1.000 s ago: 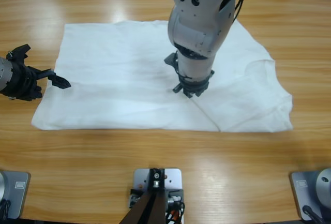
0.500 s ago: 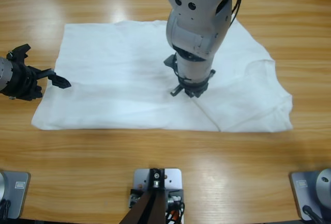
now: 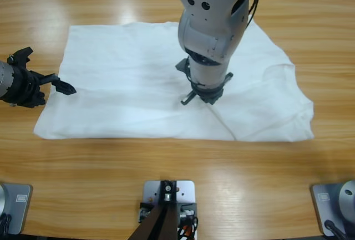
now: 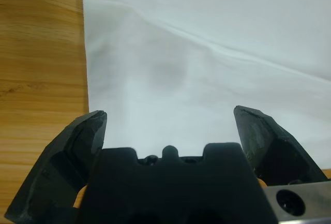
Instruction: Fold clothes
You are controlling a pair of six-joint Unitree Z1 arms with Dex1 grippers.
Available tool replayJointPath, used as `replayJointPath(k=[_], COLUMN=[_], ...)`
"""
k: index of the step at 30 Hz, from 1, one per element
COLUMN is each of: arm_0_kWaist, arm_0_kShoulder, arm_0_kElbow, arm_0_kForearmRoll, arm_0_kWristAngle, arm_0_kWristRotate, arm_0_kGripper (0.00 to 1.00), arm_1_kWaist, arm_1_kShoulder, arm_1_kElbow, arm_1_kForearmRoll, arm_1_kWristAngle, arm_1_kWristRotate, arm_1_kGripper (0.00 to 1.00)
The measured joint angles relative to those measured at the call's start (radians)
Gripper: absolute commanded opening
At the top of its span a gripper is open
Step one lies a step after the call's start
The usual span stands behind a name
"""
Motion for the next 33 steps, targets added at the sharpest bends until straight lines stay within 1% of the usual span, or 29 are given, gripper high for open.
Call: replayJointPath(k=[14,19,20,21,22,23,24,25,30,33], arm_0_kWaist=[0.000,0.000,0.000,0.000,0.000,0.000,0.000,0.000,0.000,0.000], arm_0_kShoulder=[0.000,0.005,0.005,0.005,0.006,0.007,0.008,0.009,0.009,0.009], arm_0_kElbow=[0.000,0.000,0.000,0.000,0.000,0.000,0.000,0.000,0.000,0.000], arm_0_kForearmRoll=[-0.001,-0.001,-0.001,-0.001,-0.001,-0.001,-0.001,-0.001,-0.003,-0.004], arm_0_kWristAngle=[0.000,0.000,0.000,0.000,0.000,0.000,0.000,0.000,0.000,0.000], arm_0_kWristRotate=[0.005,0.008,0.008,0.008,0.008,0.008,0.008,0.008,0.008,0.008], arm_0_kGripper=[0.964,0.964,0.964,0.964,0.964,0.964,0.964,0.964,0.964,0.964], arm_1_kWaist=[0.002,0.002,0.002,0.002,0.002,0.002,0.002,0.002,0.002,0.002], arm_1_kShoulder=[0.001,0.013,0.020,0.027,0.034,0.039,0.045,0.049,0.054,0.054], arm_1_kElbow=[-0.081,-0.115,-0.119,-0.122,-0.126,-0.130,-0.131,-0.132,-0.132,-0.133], arm_1_kForearmRoll=[0.081,0.101,0.104,0.106,0.108,0.110,0.114,0.117,0.127,0.128], arm_1_kWristAngle=[-0.072,-0.077,-0.077,-0.077,-0.077,-0.077,-0.077,-0.077,-0.079,-0.105], arm_1_kWristRotate=[-0.005,-0.014,-0.015,-0.015,-0.015,-0.015,-0.015,-0.015,-0.015,-0.015], arm_1_kGripper=[0.000,0.000,0.157,0.540,0.763,0.894,0.975,0.999,1.000,1.000])
